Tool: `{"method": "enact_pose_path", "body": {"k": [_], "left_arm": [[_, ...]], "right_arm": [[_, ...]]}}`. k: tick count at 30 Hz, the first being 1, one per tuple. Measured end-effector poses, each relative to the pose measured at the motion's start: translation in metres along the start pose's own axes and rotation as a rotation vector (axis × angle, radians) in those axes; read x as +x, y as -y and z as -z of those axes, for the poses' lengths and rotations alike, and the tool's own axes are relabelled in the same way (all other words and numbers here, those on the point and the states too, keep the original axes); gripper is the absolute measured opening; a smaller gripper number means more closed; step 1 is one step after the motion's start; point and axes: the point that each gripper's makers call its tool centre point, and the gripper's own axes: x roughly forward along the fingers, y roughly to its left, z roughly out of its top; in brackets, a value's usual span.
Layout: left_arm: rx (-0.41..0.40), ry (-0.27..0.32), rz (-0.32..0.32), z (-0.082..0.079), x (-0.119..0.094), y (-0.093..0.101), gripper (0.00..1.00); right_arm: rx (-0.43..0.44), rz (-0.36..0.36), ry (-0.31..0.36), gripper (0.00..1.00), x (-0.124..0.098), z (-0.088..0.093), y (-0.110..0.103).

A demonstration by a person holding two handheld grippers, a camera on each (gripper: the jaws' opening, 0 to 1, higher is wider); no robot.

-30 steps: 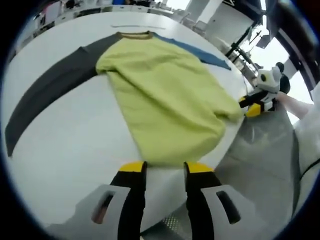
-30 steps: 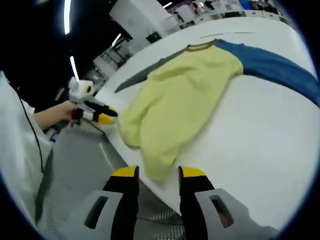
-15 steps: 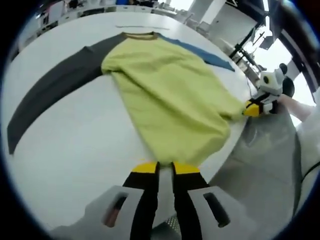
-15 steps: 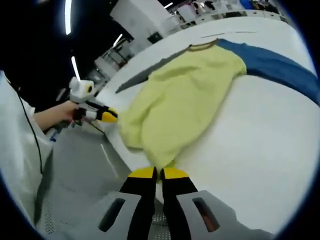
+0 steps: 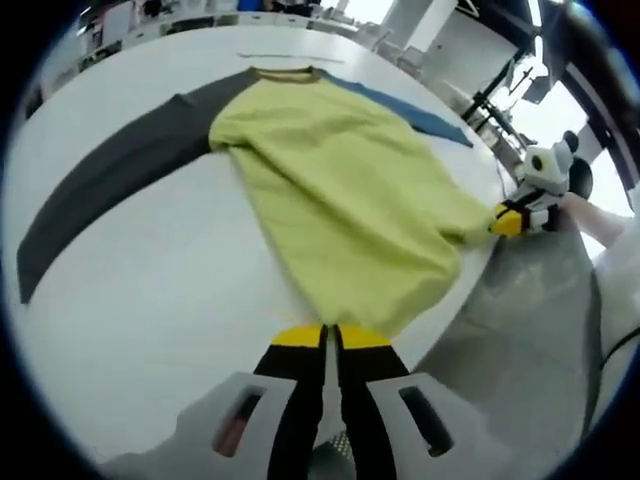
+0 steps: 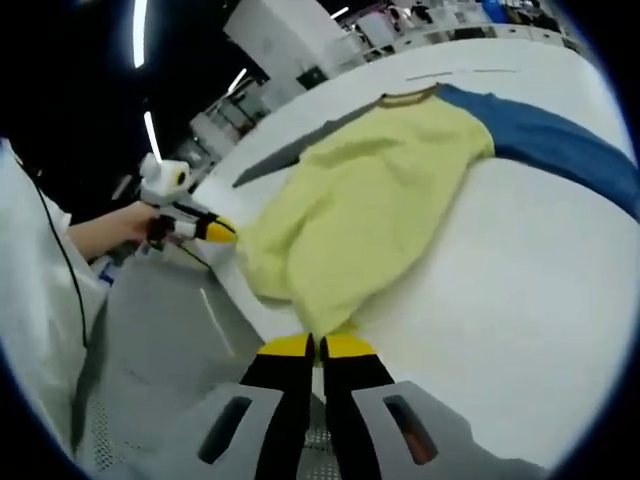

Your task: Fold the garment on the visible template until the final outline fits inside the template.

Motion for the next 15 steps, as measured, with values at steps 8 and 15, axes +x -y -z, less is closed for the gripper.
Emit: {"method": "enact_pose_path", "body": {"k": [8, 15], "left_arm": [[-0.026, 0.059, 0.014, -0.02, -0.013, 0.004, 0.0], [-0.042, 0.116, 0.022, -0.042, -0.024, 0.006, 0.0]], "right_arm": [[-0.051, 0.013, 0.044, 0.03, -0.013, -0.02, -0.004], [-0.086, 0.035, 0.09, 0.03, -0.028, -0.044, -0.001]]}}
